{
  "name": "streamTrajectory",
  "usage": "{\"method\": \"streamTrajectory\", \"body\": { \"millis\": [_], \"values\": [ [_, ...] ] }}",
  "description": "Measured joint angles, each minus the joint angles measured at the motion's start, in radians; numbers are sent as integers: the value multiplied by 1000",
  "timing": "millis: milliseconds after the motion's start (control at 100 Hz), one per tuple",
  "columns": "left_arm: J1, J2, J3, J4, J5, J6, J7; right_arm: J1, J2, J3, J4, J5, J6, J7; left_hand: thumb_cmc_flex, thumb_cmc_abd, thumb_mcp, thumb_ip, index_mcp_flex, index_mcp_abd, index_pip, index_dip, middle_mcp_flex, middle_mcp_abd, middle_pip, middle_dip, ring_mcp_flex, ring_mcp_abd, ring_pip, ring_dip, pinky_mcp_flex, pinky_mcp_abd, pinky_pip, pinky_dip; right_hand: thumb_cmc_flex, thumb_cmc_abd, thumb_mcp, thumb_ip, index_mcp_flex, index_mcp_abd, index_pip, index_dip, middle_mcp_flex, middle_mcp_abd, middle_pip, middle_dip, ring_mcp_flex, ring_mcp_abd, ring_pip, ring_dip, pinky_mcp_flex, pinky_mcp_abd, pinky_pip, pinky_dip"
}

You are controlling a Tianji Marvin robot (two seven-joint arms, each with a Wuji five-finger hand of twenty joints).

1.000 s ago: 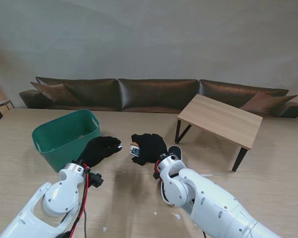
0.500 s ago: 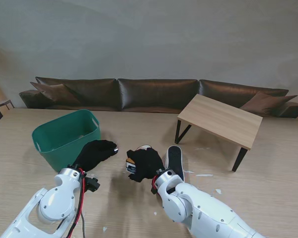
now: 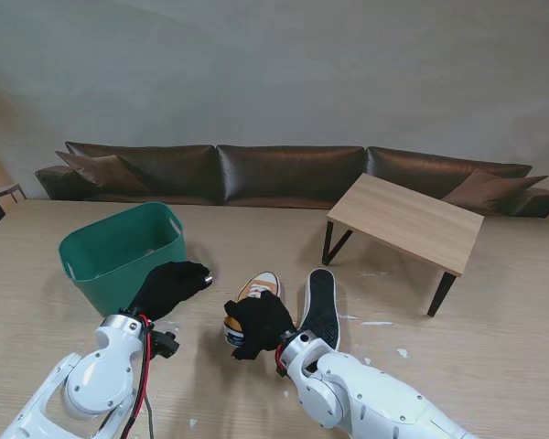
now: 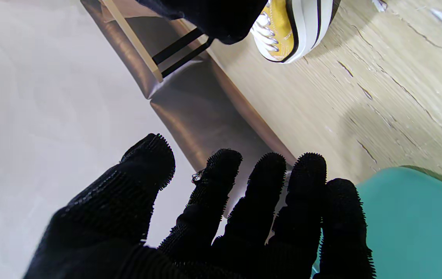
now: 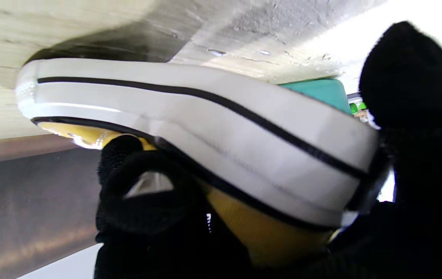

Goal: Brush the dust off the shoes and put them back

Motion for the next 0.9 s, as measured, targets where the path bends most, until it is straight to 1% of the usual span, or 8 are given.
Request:
{"method": "streamTrajectory", "body": {
  "millis": [20,60,150,440,500,580,840,900],
  "values": [
    [1,0,-1,0,0,0,0,1,0,-3,2,0,-2,0,0,0,0,0,0,0,0,0,0,0,0,0,0,0,0,0,0,0,0,0,-19,2,2,-18,19,-32,-3,-2,0,-18,-17,-12,-6,-58,-49,-6,0,0,-5,0],
    [2,0,-1,-1,0,0,0,2,-2,-13,6,0,-5,1,0,0,0,0,0,0,0,0,0,0,0,1,0,0,0,0,0,0,0,0,-7,3,2,-81,33,-37,-3,-2,1,-20,-19,-19,-5,-63,-59,-14,1,0,-6,0],
    [4,0,-3,-2,0,0,0,2,-3,-24,15,-3,-6,7,0,0,0,0,1,0,0,1,0,0,0,8,0,0,0,0,0,0,1,0,5,3,2,-133,33,-44,-3,-2,1,-24,-19,-20,-3,-65,-77,-31,1,0,0,0],
    [9,0,-8,-3,0,-1,0,10,-2,-38,22,-10,-11,22,0,0,0,0,1,7,2,2,0,0,0,9,0,1,1,0,0,0,2,0,6,3,2,-153,47,-45,-68,42,1,-27,-23,-30,13,-71,-131,-53,4,1,0,1],
    [10,1,-9,-3,0,-1,-2,9,-1,-37,18,-11,-13,33,0,0,0,0,1,7,3,2,0,0,0,9,0,1,1,0,0,1,2,0,-13,5,11,-164,59,-54,-171,46,-2,-61,-50,-60,8,-123,-210,-69,10,-5,-17,1],
    [11,1,-9,-4,-1,1,-4,5,0,-37,17,-11,-22,45,0,0,-1,0,1,7,3,2,0,0,0,10,0,1,1,0,0,1,2,0,-21,86,175,-79,64,-105,-337,67,-16,-134,-75,-107,-29,-183,-387,-85,18,-46,-86,-28],
    [14,1,-9,-5,-3,-3,-6,-8,11,-32,0,-19,-27,60,0,0,-7,0,1,7,3,2,0,0,0,10,0,1,1,0,0,1,2,0,-67,148,245,119,57,-104,-506,187,-109,-136,-72,-136,-101,-188,-434,-103,4,-37,-151,-51],
    [15,1,-9,-5,-3,-4,-5,-10,13,-28,-6,-20,-26,62,0,0,-7,0,1,7,3,3,0,1,0,10,0,1,1,0,0,1,2,0,-83,172,245,132,58,-104,-526,199,-122,-137,-70,-147,-103,-189,-449,-110,19,-37,-158,-53]
  ]
}}
